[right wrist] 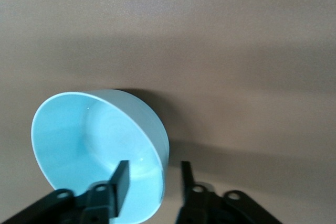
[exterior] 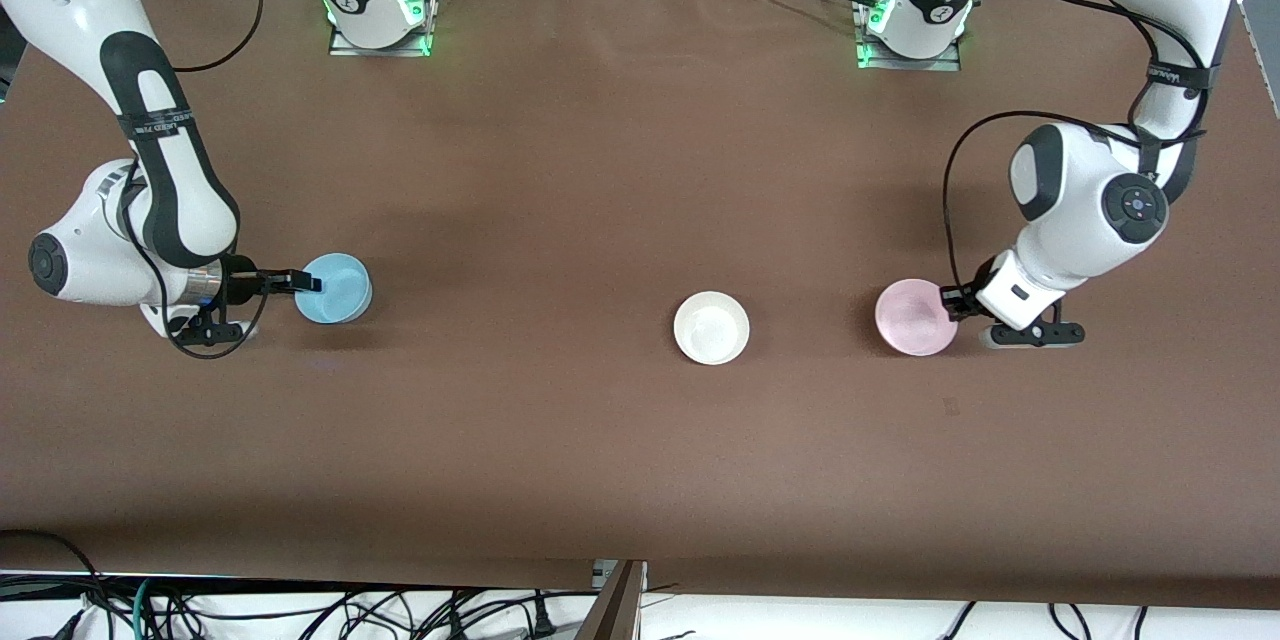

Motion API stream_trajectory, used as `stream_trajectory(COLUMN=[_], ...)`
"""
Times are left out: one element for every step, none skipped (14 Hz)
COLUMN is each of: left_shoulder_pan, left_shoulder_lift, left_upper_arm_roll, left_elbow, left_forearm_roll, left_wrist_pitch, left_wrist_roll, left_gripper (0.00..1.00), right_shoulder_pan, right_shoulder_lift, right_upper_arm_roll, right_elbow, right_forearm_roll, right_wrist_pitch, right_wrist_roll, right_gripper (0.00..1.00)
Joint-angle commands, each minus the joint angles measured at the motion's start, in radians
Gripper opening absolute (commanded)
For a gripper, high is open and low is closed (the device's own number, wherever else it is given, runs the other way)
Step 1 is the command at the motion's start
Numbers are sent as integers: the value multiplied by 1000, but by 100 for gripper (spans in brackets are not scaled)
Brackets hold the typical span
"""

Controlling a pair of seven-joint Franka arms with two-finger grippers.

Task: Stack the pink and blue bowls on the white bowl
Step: 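Carry the pink bowl over the white bowl while the right gripper lifts blue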

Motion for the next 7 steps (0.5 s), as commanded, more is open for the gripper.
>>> stream_trajectory(left_shoulder_pan=[-2, -7, -13, -21, -30, -44, -68], left_shoulder_lift=[-20, -19, -17, -17, -15, -14, -9], left_upper_arm_roll=[-74, -103, -126, -146, -160, -165, -165], left_elbow=[2, 11, 17, 22, 25, 28, 31], left_forearm_roll=[-20, -17, -13, -10, -9, -9, -9], left_wrist_pitch=[-15, -12, -10, -9, -9, -7, -4], left_wrist_roll=[-160, -232, -294, -337, -362, -394, -426], left_gripper=[0, 0, 0, 0, 0, 0, 0], right_shoulder_pan=[-11, -11, -11, -11, -11, -11, -11], right_shoulder_lift=[-22, -21, -19, -16, -15, -16, -19], right_upper_arm_roll=[7, 9, 7, 9, 10, 20, 38], right_elbow=[-13, -13, -13, -13, -13, -13, -10], right_forearm_roll=[23, 23, 23, 23, 23, 23, 23], right_wrist_pitch=[-15, -15, -13, -13, -13, -16, -18], right_wrist_roll=[-28, -30, -30, -30, -24, -18, -16], right_gripper=[26, 17, 13, 6, 0, 0, 0])
